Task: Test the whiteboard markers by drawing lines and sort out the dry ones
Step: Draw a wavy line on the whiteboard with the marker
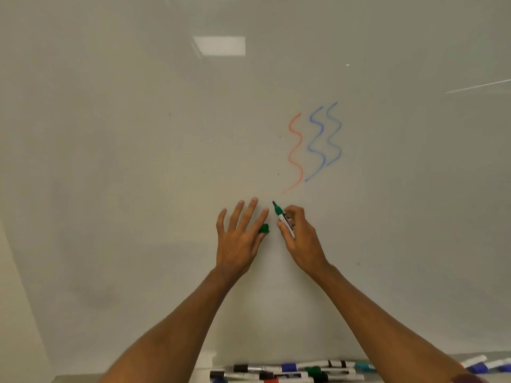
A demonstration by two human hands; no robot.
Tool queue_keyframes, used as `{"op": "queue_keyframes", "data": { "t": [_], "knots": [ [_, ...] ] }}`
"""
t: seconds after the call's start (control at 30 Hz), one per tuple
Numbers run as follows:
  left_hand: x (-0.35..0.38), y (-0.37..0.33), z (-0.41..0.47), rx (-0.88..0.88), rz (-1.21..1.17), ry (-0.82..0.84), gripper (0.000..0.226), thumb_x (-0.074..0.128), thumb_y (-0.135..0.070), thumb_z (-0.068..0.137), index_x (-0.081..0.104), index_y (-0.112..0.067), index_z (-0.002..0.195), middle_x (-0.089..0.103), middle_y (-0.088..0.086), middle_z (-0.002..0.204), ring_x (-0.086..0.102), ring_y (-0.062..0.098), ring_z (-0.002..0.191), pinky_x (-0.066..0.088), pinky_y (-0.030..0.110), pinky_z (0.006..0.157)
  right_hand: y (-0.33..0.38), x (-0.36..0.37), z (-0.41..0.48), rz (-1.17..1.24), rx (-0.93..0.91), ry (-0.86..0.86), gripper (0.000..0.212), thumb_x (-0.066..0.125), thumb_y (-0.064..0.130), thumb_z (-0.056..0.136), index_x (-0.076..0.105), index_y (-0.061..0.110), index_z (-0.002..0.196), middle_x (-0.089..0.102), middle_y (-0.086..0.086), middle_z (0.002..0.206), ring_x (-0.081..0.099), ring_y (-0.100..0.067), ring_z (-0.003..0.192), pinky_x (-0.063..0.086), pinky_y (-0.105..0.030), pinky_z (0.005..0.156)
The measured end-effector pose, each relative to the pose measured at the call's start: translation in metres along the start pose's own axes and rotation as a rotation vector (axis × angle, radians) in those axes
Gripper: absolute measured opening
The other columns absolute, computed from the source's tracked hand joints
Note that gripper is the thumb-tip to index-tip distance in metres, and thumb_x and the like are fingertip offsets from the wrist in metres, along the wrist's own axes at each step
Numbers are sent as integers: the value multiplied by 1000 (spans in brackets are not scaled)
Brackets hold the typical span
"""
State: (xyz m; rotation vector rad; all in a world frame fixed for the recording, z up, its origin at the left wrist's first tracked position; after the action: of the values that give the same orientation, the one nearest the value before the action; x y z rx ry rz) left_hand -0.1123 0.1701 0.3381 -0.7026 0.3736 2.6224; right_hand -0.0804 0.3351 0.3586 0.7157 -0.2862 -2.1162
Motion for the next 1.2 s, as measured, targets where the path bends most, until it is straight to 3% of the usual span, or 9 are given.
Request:
{"op": "queue_keyframes", "data": {
  "t": [0.2,0.33,0.43,0.53,0.6,0.73,0.9,1.03,1.2],
  "knots": [
    [-30,16,81,33,62,-129,54,44,-41,101,34,-24,151,23,6,160,19,29,148,11,54,119,25,-23,66,-152,-243,-134,10,52,13,96,60,12,101,58,-2,91,53,-11,72,45,-21,63],
    [-46,32,126,44,88,-201,57,44,-41,101,31,-22,152,19,8,161,13,31,149,9,54,120,35,-30,94,-128,-293,-205,28,47,17,97,64,13,119,62,-5,103,60,-15,83,48,-22,68],
    [-56,43,150,17,68,-263,57,44,-38,101,29,-20,153,18,10,161,11,33,149,11,57,118,38,-35,108,-273,-397,-208,40,41,13,94,56,14,131,63,-7,107,60,-21,79,46,-30,63],
    [-58,55,164,21,49,-294,56,42,-36,102,29,-17,153,20,10,161,12,32,149,13,60,117,45,-41,120,-372,-503,-264,40,57,11,87,56,15,127,64,-4,104,61,-17,82,36,-28,64],
    [-57,60,169,44,58,-301,55,38,-38,103,28,-16,152,22,10,160,13,31,149,12,59,118,54,-44,127,-346,-539,-316,37,66,25,86,56,16,120,64,-1,101,60,-13,81,34,-27,66],
    [-54,61,171,52,110,-309,55,29,-43,104,26,-17,153,21,9,161,12,30,149,11,55,119,68,-49,140,-261,-528,-443,25,56,32,92,64,14,106,67,2,93,61,-11,75,38,-32,68],
    [-53,61,173,55,142,-310,57,19,-46,105,28,-17,153,21,8,161,14,30,149,11,54,120,63,-48,153,-225,-341,-545,36,50,30,90,62,8,116,69,-1,87,57,-12,67,36,-26,71],
    [-50,63,172,55,153,-328,56,21,-46,105,28,-17,153,21,9,160,15,30,149,12,53,120,53,-41,156,-316,-277,-571,36,49,33,90,63,7,111,64,-3,77,56,-18,64,29,-26,66],
    [-51,64,173,62,153,-358,55,24,-43,106,30,-16,153,23,9,160,15,30,149,13,53,120,54,-29,147,-395,-402,-548,27,57,23,85,67,9,105,63,-1,77,56,-18,70,30,-32,65]
  ]
}}
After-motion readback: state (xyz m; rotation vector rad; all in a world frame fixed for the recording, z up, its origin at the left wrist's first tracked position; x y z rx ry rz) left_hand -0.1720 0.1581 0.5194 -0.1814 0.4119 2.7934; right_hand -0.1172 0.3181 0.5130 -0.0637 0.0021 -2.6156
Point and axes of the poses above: each hand's wrist, its own z-axis towards the middle knuckle, its own x-axis out of the palm, y = z × x, the point moved 3 cm from there along z, towards the middle knuckle
